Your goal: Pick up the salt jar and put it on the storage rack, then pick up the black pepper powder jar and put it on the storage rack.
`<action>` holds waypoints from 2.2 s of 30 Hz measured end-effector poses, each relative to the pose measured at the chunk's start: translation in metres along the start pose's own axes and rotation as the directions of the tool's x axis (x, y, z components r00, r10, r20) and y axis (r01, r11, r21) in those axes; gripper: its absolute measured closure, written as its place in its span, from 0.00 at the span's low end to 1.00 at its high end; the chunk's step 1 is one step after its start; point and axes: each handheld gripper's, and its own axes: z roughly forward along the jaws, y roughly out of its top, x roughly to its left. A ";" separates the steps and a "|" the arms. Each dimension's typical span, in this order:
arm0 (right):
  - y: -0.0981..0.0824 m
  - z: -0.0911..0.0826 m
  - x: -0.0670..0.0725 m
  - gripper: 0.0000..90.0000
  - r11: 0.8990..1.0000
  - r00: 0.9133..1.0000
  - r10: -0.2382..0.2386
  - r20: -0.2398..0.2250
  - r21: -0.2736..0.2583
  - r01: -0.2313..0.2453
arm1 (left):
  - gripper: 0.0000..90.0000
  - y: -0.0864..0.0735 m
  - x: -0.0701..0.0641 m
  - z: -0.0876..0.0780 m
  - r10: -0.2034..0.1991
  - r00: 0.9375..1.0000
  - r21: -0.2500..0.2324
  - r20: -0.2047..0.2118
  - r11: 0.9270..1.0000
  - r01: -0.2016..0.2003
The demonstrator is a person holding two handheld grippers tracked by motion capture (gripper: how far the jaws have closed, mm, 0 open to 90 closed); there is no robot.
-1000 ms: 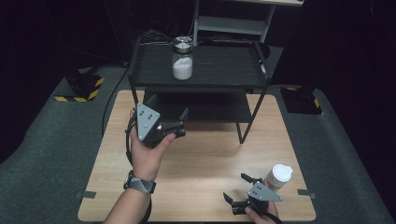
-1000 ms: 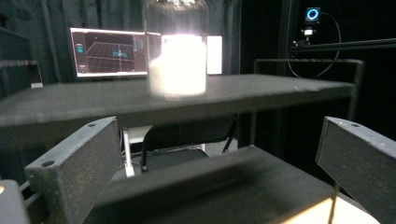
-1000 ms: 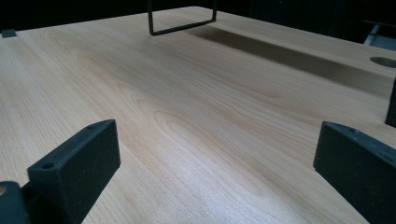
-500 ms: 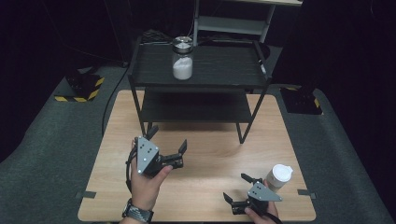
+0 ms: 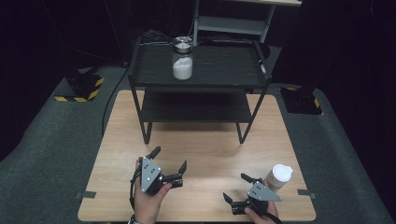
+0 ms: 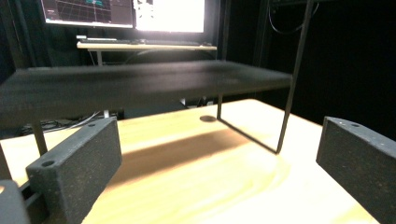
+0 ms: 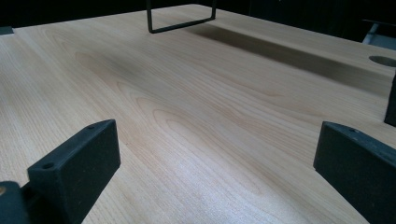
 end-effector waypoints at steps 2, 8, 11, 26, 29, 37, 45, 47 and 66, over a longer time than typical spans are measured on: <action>0.000 0.000 0.000 0.00 1.000 1.000 0.000 0.001 -0.001 0.000 | 0.00 -0.005 -0.001 -0.001 0.008 1.000 0.022 -0.005 1.000 -0.008; 0.000 0.000 0.000 0.00 1.000 1.000 -0.004 -0.003 -0.001 0.004 | 0.00 -0.018 -0.001 -0.006 -0.006 1.000 0.080 -0.023 0.997 0.008; 0.000 0.000 0.000 0.00 1.000 1.000 -0.006 -0.002 -0.003 0.006 | 0.00 -0.024 0.000 -0.009 -0.002 1.000 0.117 -0.021 0.993 0.004; 0.000 0.000 0.001 0.00 1.000 1.000 -0.009 0.002 0.001 0.009 | 0.01 -0.038 0.004 -0.006 0.008 1.000 0.261 0.028 0.965 -0.015; 0.001 0.001 0.001 0.00 1.000 1.000 -0.004 0.002 0.005 0.004 | 0.00 -0.037 0.004 -0.002 0.021 0.999 0.266 0.041 0.963 -0.031; 0.001 0.001 0.004 0.00 1.000 1.000 0.000 0.020 0.004 0.000 | 0.00 -0.032 0.003 0.004 0.078 0.993 0.295 0.090 0.950 -0.101; 0.000 0.001 0.006 0.00 1.000 1.000 -0.008 0.025 0.001 0.008 | 0.01 -0.032 0.001 0.001 0.081 0.994 0.291 0.078 0.951 -0.101; 0.000 0.001 0.005 0.00 1.000 1.000 -0.011 0.020 0.001 0.011 | 0.00 -0.032 0.001 0.002 0.078 0.994 0.293 0.077 0.951 -0.097; 0.000 0.001 0.006 0.00 1.000 1.000 -0.023 0.018 0.001 0.023 | 0.01 -0.031 0.006 0.005 0.091 0.988 0.296 0.128 0.947 -0.125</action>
